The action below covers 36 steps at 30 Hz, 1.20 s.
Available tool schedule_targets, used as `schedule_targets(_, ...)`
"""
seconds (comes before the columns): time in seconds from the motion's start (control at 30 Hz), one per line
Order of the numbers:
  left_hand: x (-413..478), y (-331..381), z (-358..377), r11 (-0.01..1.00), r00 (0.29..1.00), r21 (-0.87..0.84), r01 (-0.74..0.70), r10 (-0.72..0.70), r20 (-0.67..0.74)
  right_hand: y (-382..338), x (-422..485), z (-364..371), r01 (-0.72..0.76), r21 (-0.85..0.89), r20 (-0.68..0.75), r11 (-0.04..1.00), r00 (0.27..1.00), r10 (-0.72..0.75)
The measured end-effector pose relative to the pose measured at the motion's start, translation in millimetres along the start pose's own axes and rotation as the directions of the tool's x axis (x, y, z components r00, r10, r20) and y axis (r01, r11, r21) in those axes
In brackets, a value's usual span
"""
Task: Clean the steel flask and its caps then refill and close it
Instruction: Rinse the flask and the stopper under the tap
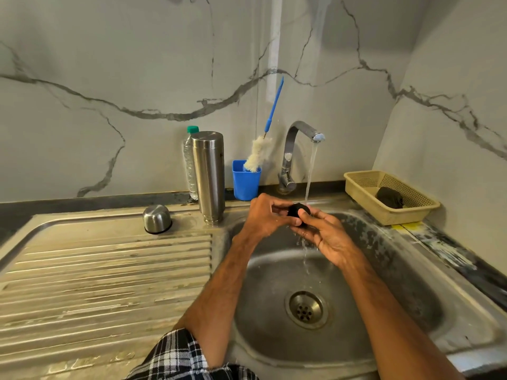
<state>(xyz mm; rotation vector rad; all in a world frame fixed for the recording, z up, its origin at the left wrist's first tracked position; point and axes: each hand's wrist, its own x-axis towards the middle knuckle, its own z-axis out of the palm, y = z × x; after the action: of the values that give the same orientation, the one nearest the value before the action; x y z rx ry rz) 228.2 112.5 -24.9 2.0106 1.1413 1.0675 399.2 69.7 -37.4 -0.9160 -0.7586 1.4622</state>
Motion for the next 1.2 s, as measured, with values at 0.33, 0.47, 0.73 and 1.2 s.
schedule_targets(0.33,4,-4,-1,1.0,1.0,-0.018,0.011,-0.011,-0.006,-2,-5,4,0.023,-0.023,-0.037,0.999,0.999,-0.023)
schedule_targets(0.47,2,-1,-2,0.998,0.998,-0.036,-0.042,0.044,0.042,-9,-11,1,-0.001,-0.031,-0.022,1.0,1.0,0.0)
schedule_targets(0.73,-2,1,9,0.965,0.976,0.166,-0.201,0.183,0.12,-7,-12,2,-0.072,0.011,-0.107,0.997,0.992,0.073)
schedule_targets(1.2,-9,-4,20,0.97,0.992,0.205,-0.127,0.124,0.03,-4,-13,5,-0.257,0.07,-0.13,0.964,0.956,0.265)
